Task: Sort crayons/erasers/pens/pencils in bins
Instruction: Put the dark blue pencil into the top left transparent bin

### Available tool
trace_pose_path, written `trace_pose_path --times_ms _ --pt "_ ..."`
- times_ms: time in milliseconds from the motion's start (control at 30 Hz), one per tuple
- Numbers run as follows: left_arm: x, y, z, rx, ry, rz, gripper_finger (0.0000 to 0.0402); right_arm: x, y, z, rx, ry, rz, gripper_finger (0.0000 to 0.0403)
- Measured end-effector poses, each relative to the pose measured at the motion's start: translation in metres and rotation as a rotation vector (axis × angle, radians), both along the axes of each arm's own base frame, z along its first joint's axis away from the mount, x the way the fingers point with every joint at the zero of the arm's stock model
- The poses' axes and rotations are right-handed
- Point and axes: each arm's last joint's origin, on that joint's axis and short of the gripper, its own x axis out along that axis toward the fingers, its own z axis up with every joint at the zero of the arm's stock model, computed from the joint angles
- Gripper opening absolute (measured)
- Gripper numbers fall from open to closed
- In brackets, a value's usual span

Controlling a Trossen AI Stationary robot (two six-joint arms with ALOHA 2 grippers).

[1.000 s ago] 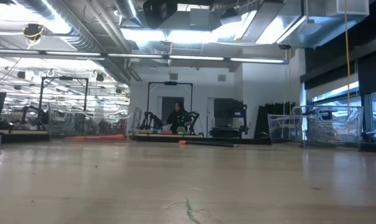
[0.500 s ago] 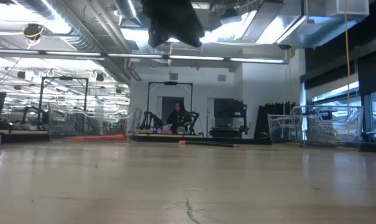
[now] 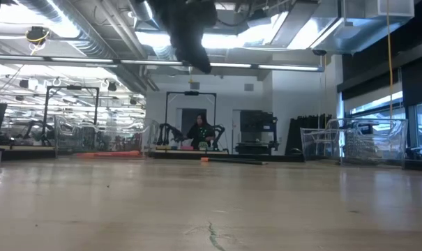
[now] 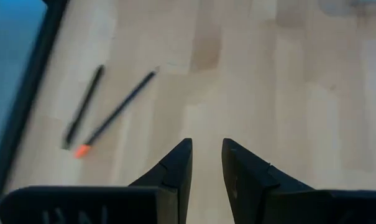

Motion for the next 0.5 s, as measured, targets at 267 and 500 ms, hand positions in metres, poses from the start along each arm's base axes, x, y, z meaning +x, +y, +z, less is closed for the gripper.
trace_pose_path --times_ms 267,500 --pt "-0.009 0.049 -0.01 0.171 0.073 -0.094 0.0079 0.011 -0.021 0.018 -0.213 -0.252 0.003 0.0133" --pt "-0.005 0.095 -0.054 0.164 0.171 -0.202 0.0078 0.027 -0.041 0.044 -0.402 -0.426 -0.074 0.0133"
